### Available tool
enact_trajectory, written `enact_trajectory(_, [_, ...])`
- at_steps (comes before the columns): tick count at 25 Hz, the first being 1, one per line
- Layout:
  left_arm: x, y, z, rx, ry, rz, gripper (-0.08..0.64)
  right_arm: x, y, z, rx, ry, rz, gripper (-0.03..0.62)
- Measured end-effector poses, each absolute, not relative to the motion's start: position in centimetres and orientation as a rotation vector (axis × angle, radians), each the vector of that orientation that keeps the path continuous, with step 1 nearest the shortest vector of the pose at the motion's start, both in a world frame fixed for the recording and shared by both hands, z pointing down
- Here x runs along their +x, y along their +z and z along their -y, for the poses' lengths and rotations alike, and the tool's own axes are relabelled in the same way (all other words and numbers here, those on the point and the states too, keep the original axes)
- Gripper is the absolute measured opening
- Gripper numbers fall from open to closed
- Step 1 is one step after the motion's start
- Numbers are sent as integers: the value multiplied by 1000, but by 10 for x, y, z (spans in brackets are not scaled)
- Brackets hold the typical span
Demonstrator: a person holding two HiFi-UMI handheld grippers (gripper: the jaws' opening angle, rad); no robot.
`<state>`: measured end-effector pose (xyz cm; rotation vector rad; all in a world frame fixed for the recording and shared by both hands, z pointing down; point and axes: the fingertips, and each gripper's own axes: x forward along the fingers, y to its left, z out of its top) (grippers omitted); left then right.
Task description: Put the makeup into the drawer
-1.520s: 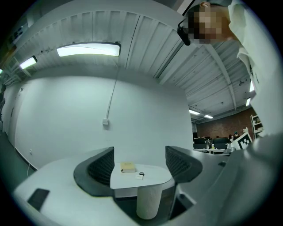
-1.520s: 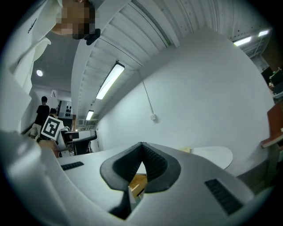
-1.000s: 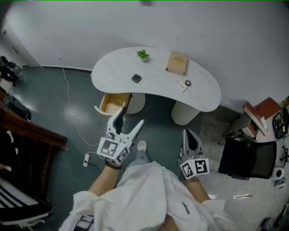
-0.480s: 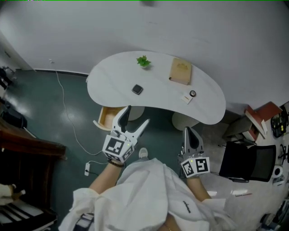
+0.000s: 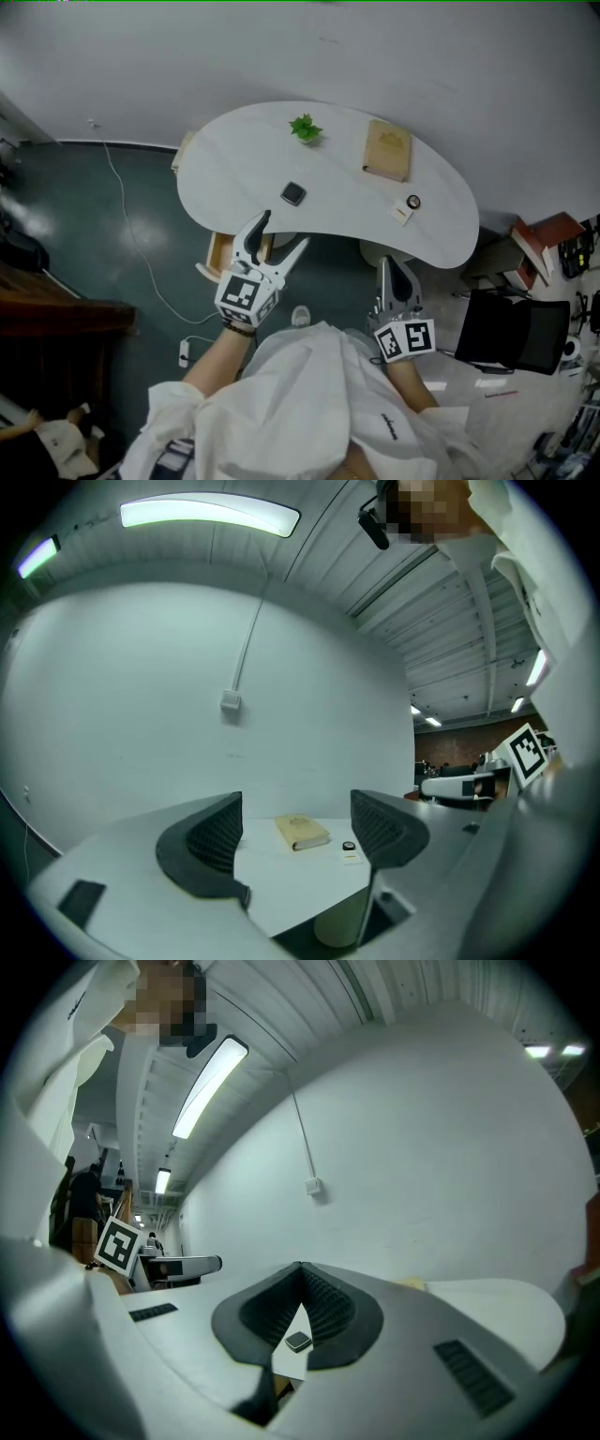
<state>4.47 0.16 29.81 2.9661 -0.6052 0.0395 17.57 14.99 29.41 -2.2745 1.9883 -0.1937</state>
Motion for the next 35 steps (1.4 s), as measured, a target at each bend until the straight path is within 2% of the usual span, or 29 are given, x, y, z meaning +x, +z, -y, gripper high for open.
enact_trajectory(19, [101, 344, 80, 2935, 198, 710, 351, 205, 335, -22, -2098, -310, -2232, 17])
enact_trajectory(35, [156, 423, 136, 2881, 536, 836, 351, 228, 394, 68, -1820, -484, -2497, 17])
